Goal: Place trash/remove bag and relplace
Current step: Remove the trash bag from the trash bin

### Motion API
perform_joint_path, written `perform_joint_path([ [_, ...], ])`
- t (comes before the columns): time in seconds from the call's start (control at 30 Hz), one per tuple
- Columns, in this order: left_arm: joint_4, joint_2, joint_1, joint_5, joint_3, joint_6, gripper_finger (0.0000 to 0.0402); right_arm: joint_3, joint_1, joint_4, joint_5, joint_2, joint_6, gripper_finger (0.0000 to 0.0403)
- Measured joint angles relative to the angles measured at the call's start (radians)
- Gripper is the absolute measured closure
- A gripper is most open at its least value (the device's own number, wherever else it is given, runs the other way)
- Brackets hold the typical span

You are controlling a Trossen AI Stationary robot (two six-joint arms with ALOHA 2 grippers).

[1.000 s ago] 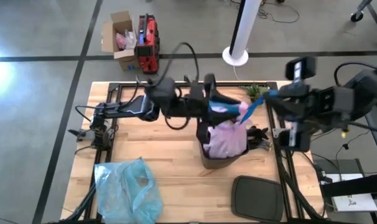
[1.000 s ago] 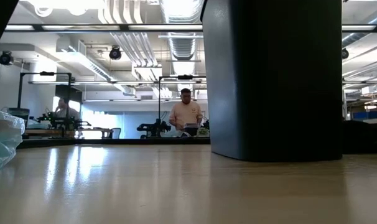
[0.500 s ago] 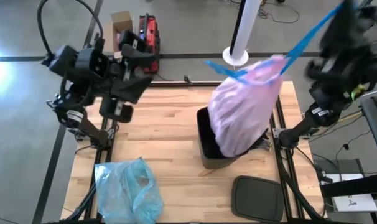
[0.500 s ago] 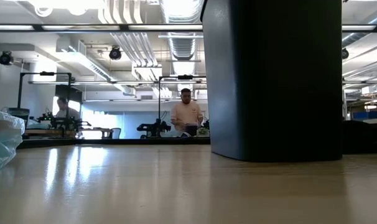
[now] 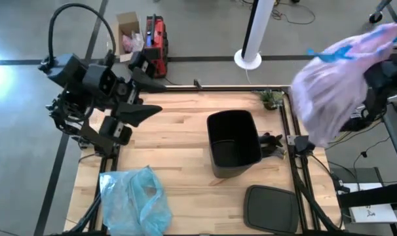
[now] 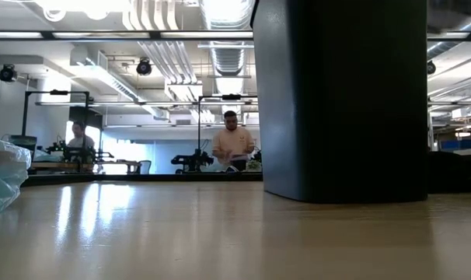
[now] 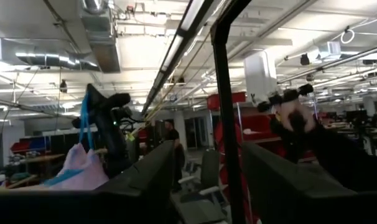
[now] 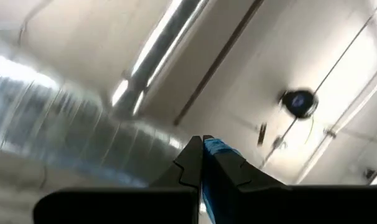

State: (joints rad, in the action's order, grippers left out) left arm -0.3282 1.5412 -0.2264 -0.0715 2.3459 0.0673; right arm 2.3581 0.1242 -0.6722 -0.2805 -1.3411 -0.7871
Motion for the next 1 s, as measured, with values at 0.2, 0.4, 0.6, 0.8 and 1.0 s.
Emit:
perform_joint_path([
  [0.2, 0.002, 0.02, 0.0, 0.008, 0.0, 0.001, 0.0222, -0.004, -0.001, 0.301, -0.35, 0.001, -0.121, 0.0403],
  [0.4, 0.024, 0.045, 0.001, 0.011, 0.0, 0.001, 0.0225, -0.006, -0.003, 0.551, -0.427, -0.048, -0.139, 0.0403],
  [0.6, 0.091, 0.095, 0.001, 0.047, 0.0, 0.002, 0.0231, -0.006, -0.102, 0.772, -0.418, -0.124, 0.048, 0.0403],
  [0.8, 0.103, 0.106, 0.001, 0.139, 0.0, 0.02, 0.0224, -0.007, -0.215, 1.029, -0.338, -0.169, 0.282, 0.0403],
  [1.0, 0.075, 0.103, -0.002, 0.151, 0.0, 0.005, 0.0225, -0.006, -0.321, 1.189, -0.238, -0.191, 0.472, 0.0403],
])
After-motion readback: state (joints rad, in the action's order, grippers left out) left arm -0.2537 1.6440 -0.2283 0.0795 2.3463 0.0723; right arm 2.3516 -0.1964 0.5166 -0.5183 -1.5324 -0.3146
